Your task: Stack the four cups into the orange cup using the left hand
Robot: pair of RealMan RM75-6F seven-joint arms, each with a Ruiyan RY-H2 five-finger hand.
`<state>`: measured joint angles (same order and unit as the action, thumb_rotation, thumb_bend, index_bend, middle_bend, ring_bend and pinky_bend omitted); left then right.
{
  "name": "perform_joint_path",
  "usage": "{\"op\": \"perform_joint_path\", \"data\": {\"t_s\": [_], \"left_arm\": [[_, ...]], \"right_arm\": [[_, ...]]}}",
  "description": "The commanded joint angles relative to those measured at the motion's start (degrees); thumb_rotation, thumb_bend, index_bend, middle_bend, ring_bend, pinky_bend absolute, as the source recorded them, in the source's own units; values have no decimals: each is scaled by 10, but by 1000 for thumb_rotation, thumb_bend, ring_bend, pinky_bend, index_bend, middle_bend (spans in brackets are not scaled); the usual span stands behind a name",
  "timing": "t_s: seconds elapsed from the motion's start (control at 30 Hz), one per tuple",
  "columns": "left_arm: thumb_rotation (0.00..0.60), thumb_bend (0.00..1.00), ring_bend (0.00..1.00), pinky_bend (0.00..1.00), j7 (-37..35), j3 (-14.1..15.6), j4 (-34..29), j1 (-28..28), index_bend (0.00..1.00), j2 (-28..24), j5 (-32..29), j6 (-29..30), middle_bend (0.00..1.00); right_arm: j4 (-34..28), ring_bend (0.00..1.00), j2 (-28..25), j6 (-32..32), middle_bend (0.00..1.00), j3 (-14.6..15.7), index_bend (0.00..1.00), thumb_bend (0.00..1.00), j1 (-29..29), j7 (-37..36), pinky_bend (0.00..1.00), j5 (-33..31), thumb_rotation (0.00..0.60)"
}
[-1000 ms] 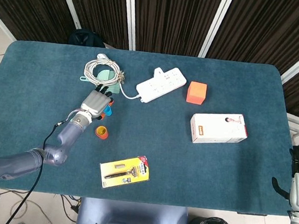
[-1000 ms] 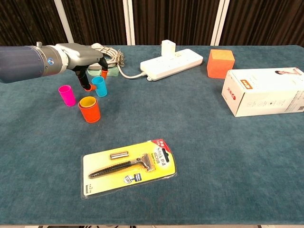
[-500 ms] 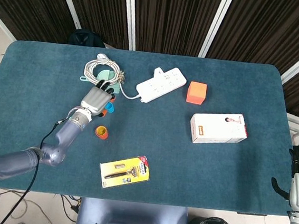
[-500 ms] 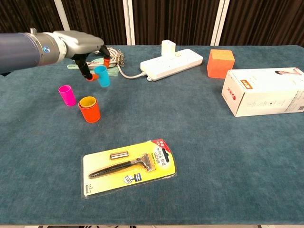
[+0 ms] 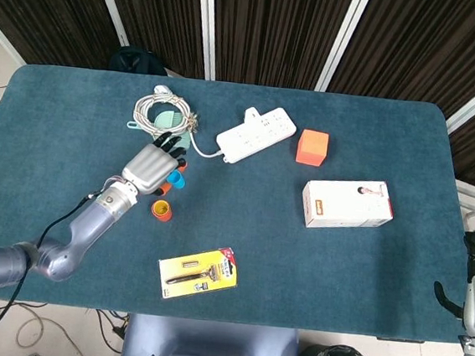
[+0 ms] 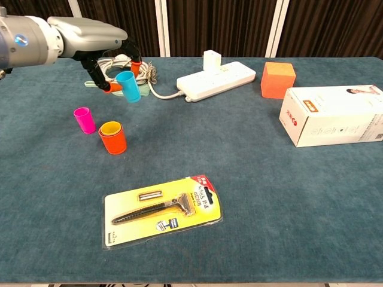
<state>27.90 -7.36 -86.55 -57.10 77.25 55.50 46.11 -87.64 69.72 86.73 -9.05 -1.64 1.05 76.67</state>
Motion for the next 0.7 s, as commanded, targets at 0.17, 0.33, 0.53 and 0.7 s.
{"op": "perform_joint_path", "data": {"t_s": [0.17, 0.33, 0.53, 0.7], "left_arm": [[600, 357, 0, 0, -2, 22, -42, 19, 453, -24, 47, 19, 200], [600, 358, 0, 0, -6, 36, -53, 29, 452, -27, 61, 21, 199], [600, 357, 0, 0, -9, 45, -53, 34, 452, -26, 70, 18, 199], [600, 357, 0, 0, -15, 46, -51, 38, 452, -27, 72, 19, 199]], "right_arm": [[-1, 87, -1, -1, 44, 1, 89, 343, 0, 0, 36, 1, 600], [-1, 88, -2, 3, 44, -1, 88, 343, 2, -1, 36, 0, 600], [-2, 87, -2, 1, 44, 0, 88, 343, 1, -1, 36, 0, 600], [-3, 87, -3, 4, 44, -2, 88, 344, 2, -1, 36, -2, 600]]}}
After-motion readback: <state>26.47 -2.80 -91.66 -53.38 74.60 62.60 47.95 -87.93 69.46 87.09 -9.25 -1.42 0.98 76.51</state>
